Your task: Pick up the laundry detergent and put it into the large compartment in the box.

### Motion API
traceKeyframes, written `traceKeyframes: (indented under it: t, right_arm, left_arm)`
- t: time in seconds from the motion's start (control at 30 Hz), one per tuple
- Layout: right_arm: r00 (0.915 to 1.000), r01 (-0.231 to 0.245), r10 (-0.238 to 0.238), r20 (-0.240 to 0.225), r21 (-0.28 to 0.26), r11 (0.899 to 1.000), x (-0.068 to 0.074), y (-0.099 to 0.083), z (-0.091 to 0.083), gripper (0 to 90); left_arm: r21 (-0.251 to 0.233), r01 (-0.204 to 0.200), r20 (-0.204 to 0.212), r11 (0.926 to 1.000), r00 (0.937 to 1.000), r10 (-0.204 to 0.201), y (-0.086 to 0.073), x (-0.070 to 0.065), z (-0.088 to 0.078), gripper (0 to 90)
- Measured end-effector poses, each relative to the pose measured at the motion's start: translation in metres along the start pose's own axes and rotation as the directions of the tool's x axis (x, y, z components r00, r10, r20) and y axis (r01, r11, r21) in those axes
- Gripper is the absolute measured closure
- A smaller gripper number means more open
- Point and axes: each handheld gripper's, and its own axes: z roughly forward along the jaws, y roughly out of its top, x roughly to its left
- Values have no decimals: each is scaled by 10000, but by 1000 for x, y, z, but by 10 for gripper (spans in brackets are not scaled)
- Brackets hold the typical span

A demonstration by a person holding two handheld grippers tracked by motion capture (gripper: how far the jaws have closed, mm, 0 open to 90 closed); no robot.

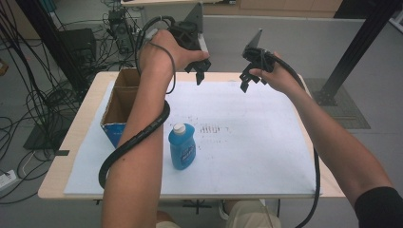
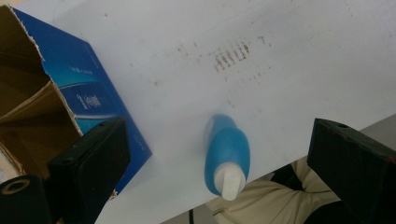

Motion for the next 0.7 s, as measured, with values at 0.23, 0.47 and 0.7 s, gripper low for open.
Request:
traceKeyframes:
  t: [0.23, 0.47, 0.7]
  right_arm:
    - [10000, -15, 15, 14, -13, 10000, 1, 0, 0, 62]
    - [10000, 2, -2, 16, -7, 10000, 1, -1, -1, 62]
    - [10000, -15, 15, -1, -65, 10000, 2, -3, -3, 62]
  left_arm:
    - [21, -11, 22, 10000, 10000, 11, -1, 0, 1, 66]
    - [2, -38, 94, 10000, 9999, 38, -4, -1, 2, 66]
    - [-52, -113, 96, 9999, 9999, 113, -8, -4, -1, 66]
